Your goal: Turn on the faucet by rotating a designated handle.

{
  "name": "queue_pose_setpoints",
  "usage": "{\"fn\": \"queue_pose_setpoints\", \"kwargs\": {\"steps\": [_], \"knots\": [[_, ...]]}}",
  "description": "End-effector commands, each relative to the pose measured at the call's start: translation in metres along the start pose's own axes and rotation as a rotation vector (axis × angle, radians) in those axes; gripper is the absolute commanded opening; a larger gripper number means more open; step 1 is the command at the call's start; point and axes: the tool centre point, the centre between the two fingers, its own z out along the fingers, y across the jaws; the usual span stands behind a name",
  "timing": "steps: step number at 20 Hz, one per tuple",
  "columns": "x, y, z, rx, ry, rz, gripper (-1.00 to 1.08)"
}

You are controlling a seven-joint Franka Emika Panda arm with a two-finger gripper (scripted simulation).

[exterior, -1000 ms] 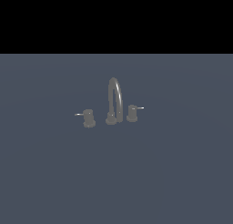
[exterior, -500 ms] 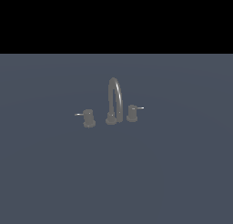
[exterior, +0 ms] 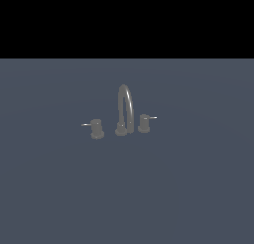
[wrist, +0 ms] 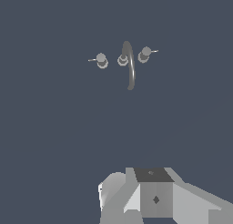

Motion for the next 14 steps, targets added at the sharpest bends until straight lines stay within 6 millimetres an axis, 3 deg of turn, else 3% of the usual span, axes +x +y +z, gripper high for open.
{"fn": "queue_pose_setpoints", "kwargs": {"steps": [1, 7, 14], "knots": [[0.009, 0.002, 0.003, -0.001, -0.001, 0.027, -1.0], [0.042, 0.008, 0.013, -0.002, -0.001, 0.125, -1.0], [0.096, 0.02, 0.039, -0.005, -0.002, 0.291, -1.0]]}}
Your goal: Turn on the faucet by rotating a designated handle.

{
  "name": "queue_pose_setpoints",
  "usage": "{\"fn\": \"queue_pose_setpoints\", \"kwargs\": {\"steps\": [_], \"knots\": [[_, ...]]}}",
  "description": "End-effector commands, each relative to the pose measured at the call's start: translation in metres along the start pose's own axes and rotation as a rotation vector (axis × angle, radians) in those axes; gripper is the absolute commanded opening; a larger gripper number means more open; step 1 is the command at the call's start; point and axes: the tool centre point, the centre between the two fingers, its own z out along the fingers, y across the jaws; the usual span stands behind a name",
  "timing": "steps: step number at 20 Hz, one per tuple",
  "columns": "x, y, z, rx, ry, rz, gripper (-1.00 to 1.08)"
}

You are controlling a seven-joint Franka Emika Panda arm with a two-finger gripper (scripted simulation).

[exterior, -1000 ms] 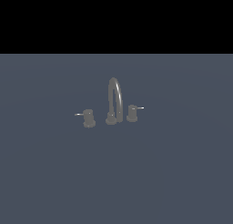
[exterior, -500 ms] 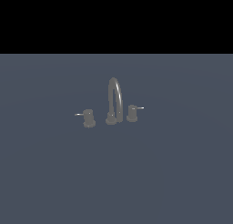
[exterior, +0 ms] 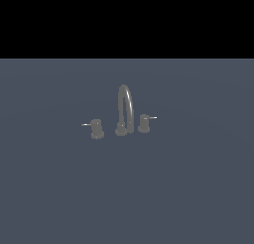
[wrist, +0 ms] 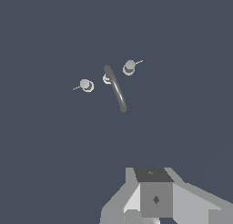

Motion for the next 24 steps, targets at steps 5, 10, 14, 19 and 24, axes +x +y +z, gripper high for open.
{"fn": "queue_pose_setpoints", "kwargs": {"steps": [5, 10, 14, 19, 24], "knots": [[0.054, 0.0, 0.032, -0.001, -0.001, 0.164, -1.0], [0.093, 0.002, 0.062, -0.002, -0.001, 0.289, -1.0], [0.123, 0.004, 0.09, -0.002, -0.002, 0.389, -1.0], [0.157, 0.008, 0.13, -0.002, -0.003, 0.514, -1.0], [0.187, 0.014, 0.173, -0.001, -0.004, 0.639, -1.0]]}}
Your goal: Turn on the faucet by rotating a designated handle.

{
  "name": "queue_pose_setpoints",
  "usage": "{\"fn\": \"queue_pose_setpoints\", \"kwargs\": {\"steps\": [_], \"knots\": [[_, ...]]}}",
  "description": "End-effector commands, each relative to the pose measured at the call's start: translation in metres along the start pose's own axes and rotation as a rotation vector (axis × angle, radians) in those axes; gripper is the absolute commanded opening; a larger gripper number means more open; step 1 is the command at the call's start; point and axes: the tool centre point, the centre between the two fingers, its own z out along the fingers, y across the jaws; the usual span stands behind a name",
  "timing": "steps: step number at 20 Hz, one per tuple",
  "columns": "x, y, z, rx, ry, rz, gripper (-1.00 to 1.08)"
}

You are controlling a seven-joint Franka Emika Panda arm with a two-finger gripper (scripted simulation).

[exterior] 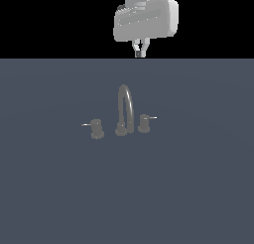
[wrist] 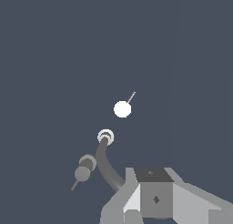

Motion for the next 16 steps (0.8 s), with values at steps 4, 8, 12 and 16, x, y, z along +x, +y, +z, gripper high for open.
{"fn": "queue_pose_setpoints", "kwargs": {"steps": [4, 8, 12, 16], "knots": [[0.029, -0.011, 0.051, 0.001, -0.002, 0.139, -1.0], [0.047, -0.017, 0.092, 0.002, -0.004, 0.239, -1.0], [0.063, -0.02, 0.134, 0.004, -0.006, 0.34, -1.0], [0.074, -0.021, 0.172, 0.005, -0.009, 0.427, -1.0]]}}
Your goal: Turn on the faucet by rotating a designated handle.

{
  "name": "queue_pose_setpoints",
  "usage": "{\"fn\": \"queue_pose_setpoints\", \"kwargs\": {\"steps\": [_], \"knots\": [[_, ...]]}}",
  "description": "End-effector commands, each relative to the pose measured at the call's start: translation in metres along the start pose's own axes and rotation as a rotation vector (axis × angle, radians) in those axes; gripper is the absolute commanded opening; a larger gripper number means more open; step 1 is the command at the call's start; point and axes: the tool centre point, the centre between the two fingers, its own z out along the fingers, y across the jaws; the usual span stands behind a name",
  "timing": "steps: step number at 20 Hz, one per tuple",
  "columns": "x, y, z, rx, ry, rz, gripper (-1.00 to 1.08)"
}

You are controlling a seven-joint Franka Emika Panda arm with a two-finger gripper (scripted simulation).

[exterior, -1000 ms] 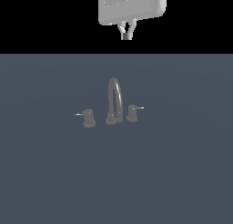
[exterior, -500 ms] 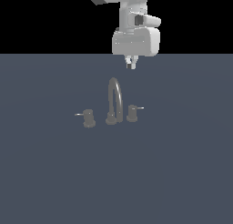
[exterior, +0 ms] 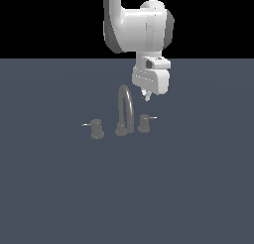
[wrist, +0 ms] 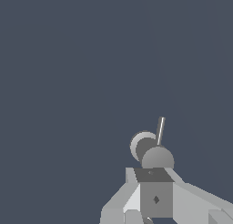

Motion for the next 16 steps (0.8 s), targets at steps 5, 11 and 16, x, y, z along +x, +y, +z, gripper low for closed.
{"fn": "queue_pose_setpoints", "kwargs": {"steps": [5, 11, 16], "knots": [[0.013, -0.004, 0.05, 0.002, -0.002, 0.114, -1.0], [0.018, -0.005, 0.074, 0.003, -0.004, 0.168, -1.0], [0.019, -0.005, 0.079, 0.003, -0.005, 0.179, -1.0]]}}
